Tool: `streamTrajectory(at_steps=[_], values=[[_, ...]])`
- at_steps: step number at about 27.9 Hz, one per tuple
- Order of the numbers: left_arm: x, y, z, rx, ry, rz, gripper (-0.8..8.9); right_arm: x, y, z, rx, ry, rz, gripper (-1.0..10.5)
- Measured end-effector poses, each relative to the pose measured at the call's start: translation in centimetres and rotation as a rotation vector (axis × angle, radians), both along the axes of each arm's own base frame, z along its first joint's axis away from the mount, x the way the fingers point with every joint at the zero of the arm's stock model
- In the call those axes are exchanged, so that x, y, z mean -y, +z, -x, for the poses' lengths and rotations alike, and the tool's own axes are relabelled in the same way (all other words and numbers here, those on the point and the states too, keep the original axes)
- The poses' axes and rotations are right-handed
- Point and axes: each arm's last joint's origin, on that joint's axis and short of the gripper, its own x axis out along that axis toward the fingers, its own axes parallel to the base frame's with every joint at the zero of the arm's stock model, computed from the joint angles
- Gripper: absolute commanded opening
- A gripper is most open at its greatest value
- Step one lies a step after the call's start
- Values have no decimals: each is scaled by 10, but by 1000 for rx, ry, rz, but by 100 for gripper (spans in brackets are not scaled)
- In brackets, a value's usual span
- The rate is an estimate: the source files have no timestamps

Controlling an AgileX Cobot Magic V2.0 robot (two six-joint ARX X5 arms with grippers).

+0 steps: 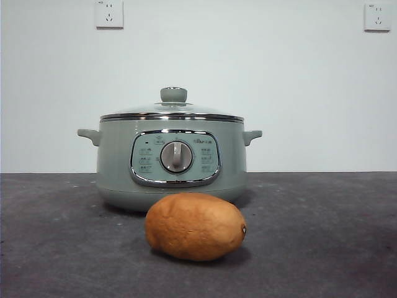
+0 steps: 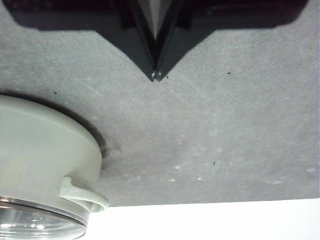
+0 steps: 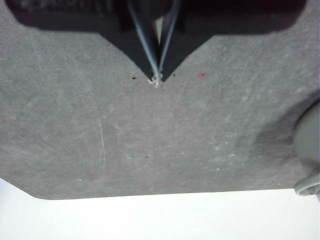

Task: Pick up the potato,open the lid,put the potato in the pot,close the lid

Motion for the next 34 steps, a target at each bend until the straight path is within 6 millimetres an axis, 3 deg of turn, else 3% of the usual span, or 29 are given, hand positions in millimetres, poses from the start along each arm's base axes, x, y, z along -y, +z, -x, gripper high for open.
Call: streamTrajectory(at_steps=[27, 34], values=[[0, -1, -1, -14, -9, 1, -5, 0, 0, 0, 0, -12, -135, -2], [1, 2, -1, -77, -7, 49, -6, -2, 2, 2, -34, 18, -257, -9]])
